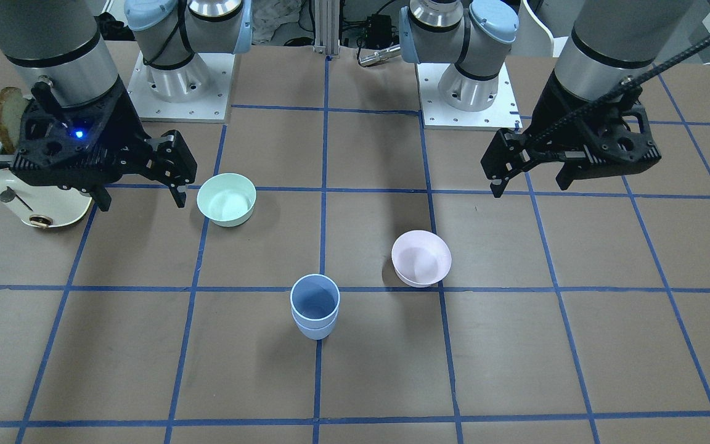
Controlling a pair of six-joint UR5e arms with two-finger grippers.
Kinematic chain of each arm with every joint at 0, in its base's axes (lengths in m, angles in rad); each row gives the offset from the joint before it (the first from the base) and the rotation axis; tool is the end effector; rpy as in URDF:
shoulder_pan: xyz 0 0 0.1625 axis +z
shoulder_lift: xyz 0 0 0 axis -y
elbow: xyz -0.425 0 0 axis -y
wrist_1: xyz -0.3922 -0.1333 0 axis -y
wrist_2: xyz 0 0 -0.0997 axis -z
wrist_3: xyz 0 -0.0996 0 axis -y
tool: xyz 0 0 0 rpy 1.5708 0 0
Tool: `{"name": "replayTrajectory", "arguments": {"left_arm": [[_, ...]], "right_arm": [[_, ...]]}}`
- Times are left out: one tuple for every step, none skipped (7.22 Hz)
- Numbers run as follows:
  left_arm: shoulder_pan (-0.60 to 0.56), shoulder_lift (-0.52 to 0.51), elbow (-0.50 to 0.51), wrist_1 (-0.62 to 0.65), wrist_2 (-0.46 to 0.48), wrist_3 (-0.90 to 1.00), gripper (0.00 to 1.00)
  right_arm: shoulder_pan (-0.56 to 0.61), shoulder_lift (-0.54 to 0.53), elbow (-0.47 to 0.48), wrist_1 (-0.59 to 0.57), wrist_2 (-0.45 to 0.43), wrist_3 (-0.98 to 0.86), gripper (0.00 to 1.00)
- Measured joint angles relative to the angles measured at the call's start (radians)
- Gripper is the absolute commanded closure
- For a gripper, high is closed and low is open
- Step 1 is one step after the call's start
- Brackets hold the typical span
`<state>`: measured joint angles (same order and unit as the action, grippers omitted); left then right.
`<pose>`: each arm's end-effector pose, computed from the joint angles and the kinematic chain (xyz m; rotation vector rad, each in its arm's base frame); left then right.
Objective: Stack blue cups with both arms
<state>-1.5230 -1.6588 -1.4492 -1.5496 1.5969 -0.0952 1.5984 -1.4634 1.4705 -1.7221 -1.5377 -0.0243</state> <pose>-0.1050 -0.5400 0.5051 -0.2237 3.1076 -0.0863 0.1517 -0.5467 0.4981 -0.0842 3.0991 -0.2238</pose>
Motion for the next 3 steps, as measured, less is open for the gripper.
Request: {"name": "replayTrajectory", "arguments": {"left_arm": [[0.006,-0.006,-0.001,0.001,-0.005,-0.003,0.0],[0.007,0.003,0.003,0.001,-0.005,-0.002,0.0],[0.003,0.028,0.011,-0.002,-0.003,0.001,0.0]], "right_arm": [[0.0,0.001,0.001,0.0,0.001,-0.001,0.0],[-0.001,0.002,0.003,-0.001,0.001,-0.003,0.0],[-0.003,0.001,0.007,0.0,0.001,-0.004,0.0]]}}
